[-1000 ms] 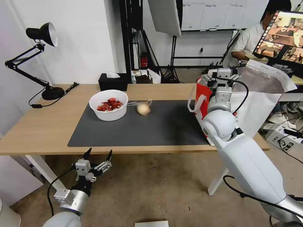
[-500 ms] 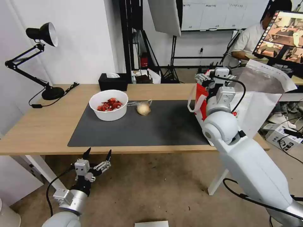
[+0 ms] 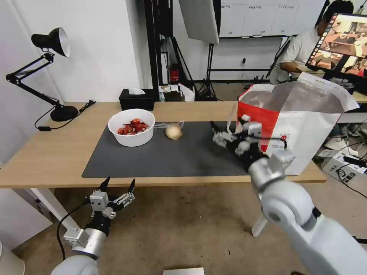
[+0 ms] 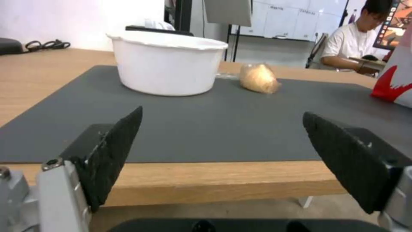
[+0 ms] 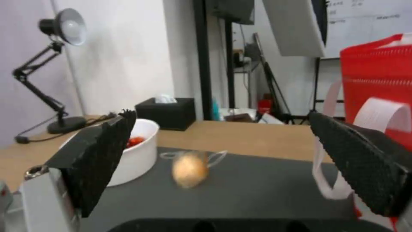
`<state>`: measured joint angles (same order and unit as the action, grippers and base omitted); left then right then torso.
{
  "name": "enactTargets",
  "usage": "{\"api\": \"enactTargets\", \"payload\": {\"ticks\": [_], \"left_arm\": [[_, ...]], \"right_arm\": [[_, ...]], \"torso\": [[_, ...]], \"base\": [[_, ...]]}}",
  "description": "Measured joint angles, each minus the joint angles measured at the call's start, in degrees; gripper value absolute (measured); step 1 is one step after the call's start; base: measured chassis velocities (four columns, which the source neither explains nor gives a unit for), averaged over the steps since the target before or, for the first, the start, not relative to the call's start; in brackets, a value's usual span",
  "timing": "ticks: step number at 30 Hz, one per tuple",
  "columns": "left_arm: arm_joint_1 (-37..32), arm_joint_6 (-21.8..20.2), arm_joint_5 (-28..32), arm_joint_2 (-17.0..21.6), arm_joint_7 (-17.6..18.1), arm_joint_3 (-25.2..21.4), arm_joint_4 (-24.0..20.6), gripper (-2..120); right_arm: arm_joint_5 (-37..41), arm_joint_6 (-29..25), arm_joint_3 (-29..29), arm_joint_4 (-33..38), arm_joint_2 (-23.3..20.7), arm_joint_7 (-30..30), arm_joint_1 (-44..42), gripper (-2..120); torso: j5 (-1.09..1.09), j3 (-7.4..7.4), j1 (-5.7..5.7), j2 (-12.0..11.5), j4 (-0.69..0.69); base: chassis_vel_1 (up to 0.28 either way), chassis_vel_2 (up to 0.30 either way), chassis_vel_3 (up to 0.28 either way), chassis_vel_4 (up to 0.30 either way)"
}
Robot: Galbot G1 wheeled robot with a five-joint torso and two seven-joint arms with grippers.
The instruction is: Pick up the trash from the table and place it into the takeout bag.
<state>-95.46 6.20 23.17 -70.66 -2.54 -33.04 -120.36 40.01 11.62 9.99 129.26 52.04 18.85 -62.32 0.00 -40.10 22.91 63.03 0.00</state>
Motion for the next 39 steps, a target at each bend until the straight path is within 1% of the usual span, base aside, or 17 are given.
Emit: {"api": "enactTargets", "payload": {"ticks": [5,8,9,12,13,16,17,20,24,30,34,39], "left_arm": [[-0.6,0.3,-0.5,-0.5,-0.1,0.0,-0.3,100],[-1.3,1.1,-1.0,-1.0,-1.0,-0.2,-0.3,100],[-1.3,1.1,-1.0,-1.0,-1.0,-0.2,-0.3,100],[-1.8,1.5,-1.4,-1.3,-1.3,-0.3,0.0,100],[-1.8,1.5,-1.4,-1.3,-1.3,-0.3,0.0,100],[-1.8,2.2,-1.9,-1.5,-1.3,-0.3,0.5,100],[-1.8,2.2,-1.9,-1.5,-1.3,-0.3,0.5,100],[-2.0,2.6,-2.3,-1.7,-1.4,-0.3,1.0,100],[-2.2,2.7,-2.6,-1.8,-1.6,-0.2,1.4,100],[-2.3,3.2,-2.8,-1.8,-1.6,-0.2,2.0,100],[-2.7,3.6,-3.1,-2.2,-1.7,-0.1,2.3,100],[-2.5,3.7,-3.3,-2.4,-1.9,0.2,2.5,100]], "right_arm": [[-1.1,-2.6,0.7,0.4,-0.2,-1.6,-4.0,100],[-3.6,-6.9,1.3,-0.1,0.0,-3.6,-9.3,100],[-3.6,-6.9,1.3,-0.1,0.0,-3.6,-9.3,100],[-6.6,-12.6,1.6,-2.1,1.3,-6.2,-14.1,100],[-6.6,-12.6,1.6,-2.1,1.3,-6.2,-14.1,100],[-8.5,-19.0,1.4,-5.3,2.8,-8.0,-17.4,100],[-8.5,-19.0,1.4,-5.3,2.8,-8.0,-17.4,100],[-10.0,-22.5,1.0,-8.6,4.3,-8.7,-19.4,100],[-11.3,-23.4,0.3,-11.2,5.0,-8.7,-20.1,100],[-11.7,-23.3,-0.5,-12.3,5.7,-8.7,-20.2,100],[-13.4,-21.9,-0.8,-12.5,6.5,-8.3,-21.7,100],[-16.3,-19.9,-1.1,-12.3,6.9,-5.7,-22.6,100]], "torso": [[0.00,0.00,0.00,0.0,0.00],[-0.01,0.00,0.00,0.0,0.00],[-0.01,0.00,0.00,0.0,0.00],[0.00,0.00,0.00,0.0,0.00],[0.00,0.00,0.00,0.0,0.00],[0.00,0.00,0.00,0.0,0.00],[0.00,0.00,0.00,0.0,0.00],[0.00,0.00,0.00,0.0,0.00],[0.00,0.00,0.00,0.0,0.00],[0.00,0.00,0.00,0.0,0.01],[-0.01,0.00,0.01,0.0,0.00],[0.00,0.00,0.01,0.0,0.00]], "base": [[0.000,0.000,0.000,0.000],[0.000,0.000,0.000,0.000],[0.000,0.000,0.000,0.000],[0.000,0.000,0.000,0.000],[0.000,0.000,0.000,0.000],[0.000,0.000,0.000,0.000],[0.000,0.000,0.000,0.000],[0.000,0.000,0.000,0.000],[0.000,0.000,0.000,0.000],[0.000,0.000,0.000,0.000],[0.000,0.000,0.000,0.000],[0.000,0.000,0.000,0.000]]}}
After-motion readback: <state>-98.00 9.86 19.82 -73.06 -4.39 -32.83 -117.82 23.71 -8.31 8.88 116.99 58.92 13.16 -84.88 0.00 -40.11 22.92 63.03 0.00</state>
